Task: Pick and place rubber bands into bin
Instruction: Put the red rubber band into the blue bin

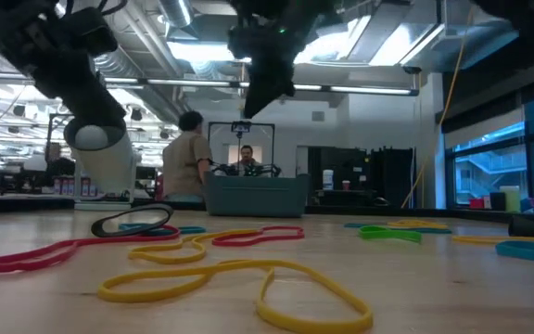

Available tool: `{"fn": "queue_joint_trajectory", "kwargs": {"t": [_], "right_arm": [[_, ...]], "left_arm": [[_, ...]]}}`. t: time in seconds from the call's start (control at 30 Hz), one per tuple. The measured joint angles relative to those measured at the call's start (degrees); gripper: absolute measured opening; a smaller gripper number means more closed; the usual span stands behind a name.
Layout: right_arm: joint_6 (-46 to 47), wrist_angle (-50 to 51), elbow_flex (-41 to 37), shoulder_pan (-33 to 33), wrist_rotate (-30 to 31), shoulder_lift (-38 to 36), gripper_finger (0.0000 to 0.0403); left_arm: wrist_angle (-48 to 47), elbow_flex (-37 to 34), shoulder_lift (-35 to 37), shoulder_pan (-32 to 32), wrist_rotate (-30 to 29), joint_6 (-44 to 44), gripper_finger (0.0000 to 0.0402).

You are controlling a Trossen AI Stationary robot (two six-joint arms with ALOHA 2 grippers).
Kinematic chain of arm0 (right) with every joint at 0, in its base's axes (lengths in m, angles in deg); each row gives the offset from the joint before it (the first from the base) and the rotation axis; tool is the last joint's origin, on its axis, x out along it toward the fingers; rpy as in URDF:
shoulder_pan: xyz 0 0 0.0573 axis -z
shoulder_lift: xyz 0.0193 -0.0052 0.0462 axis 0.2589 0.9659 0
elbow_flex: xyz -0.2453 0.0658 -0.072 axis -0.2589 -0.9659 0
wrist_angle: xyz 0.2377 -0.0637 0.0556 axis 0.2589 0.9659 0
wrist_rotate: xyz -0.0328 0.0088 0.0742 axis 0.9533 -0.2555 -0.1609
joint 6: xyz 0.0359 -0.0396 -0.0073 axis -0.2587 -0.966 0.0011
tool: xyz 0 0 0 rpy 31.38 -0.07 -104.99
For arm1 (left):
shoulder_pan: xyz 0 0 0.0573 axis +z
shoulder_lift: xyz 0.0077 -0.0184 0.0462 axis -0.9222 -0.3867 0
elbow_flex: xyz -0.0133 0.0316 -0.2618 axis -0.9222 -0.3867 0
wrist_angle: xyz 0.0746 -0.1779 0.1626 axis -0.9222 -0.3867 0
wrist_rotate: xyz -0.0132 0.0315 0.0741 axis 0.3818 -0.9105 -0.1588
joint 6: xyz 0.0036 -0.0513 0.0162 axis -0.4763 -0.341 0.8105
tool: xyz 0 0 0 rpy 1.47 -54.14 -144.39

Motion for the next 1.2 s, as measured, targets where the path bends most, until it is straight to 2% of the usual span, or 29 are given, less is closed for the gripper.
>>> {"fn": "queue_joint_trajectory", "kwargs": {"t": [0.13, 0.27, 0.43, 0.57, 0.67, 0.8, 1.07, 1.2], "right_arm": [[1.7, -10.4, -15.6, -3.9, -1.4, -9.4, 0.0016], [5.6, -22.9, -32.6, -8.7, -2.4, -20.7, 0.0005], [10.9, -35.0, -50.0, -15.3, -2.5, -33.0, 0.0009], [14.8, -40.7, -60.2, -20.7, -2.4, -39.7, 0.0004], [16.5, -45.4, -65.3, -24.6, -2.4, -43.3, 0.0004], [19.8, -48.3, -69.4, -28.3, -0.9, -45.6, 0.0004], [21.0, -48.2, -70.4, -30.5, -0.8, -45.6, 0.0004], [21.1, -48.4, -70.4, -30.9, -0.8, -45.6, 0.0005]], "left_arm": [[-0.3, 4.0, -6.4, -4.4, -3.5, -3.0, 0.0002], [-3.0, 9.1, -14.5, -8.6, -6.7, -7.2, 0.0002], [-14.8, 17.9, -24.7, -12.7, -7.6, -16.1, 0.0002], [-25.3, 24.6, -32.2, -15.7, -7.1, -27.1, 0.0002], [-29.1, 27.1, -36.8, -18.0, -4.6, -35.6, 0.0002], [-28.8, 27.9, -41.6, -21.1, 0.7, -43.4, 0.0008], [-24.9, 28.1, -48.9, -27.9, 8.5, -59.4, 0.0048], [-20.7, 28.1, -50.7, -31.6, 8.6, -67.1, 0.0073]]}}
